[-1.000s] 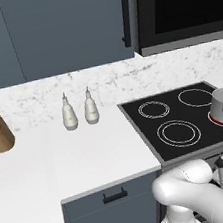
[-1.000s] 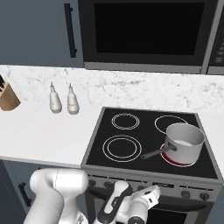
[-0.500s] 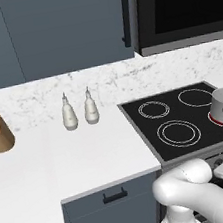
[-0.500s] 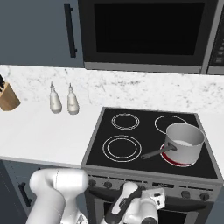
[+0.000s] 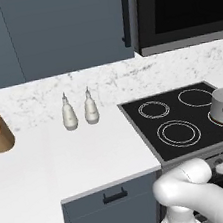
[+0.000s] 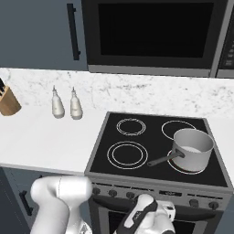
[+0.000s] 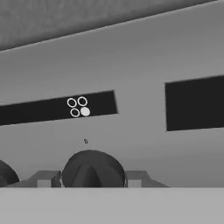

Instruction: Turn off the front right burner of the stove.

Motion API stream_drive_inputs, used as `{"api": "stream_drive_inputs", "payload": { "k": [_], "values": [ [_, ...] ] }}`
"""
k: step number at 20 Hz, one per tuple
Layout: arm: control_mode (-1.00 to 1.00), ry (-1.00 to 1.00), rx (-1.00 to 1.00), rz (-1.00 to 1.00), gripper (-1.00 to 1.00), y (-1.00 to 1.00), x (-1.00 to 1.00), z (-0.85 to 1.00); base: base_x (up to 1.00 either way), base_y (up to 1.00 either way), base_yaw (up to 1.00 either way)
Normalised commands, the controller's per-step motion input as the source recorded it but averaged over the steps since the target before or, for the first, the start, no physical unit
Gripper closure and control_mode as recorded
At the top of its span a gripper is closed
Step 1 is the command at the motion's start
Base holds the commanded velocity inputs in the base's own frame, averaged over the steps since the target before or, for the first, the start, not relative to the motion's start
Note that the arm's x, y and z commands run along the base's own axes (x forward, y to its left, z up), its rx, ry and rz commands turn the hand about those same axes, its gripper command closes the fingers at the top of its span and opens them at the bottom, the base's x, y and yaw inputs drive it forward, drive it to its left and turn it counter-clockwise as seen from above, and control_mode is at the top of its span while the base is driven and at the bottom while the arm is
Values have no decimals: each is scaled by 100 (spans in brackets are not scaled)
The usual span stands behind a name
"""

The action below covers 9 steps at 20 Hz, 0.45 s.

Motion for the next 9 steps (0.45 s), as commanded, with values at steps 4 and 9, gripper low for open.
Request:
{"api": "stream_drive_inputs", "payload": {
  "k": [4,9],
  "values": [
    [-100,9,24,-4,100,0,0,0,0,0,0],
    [-100,5,19,-4,100,0,0,0,0,0,0]
  ]
}}
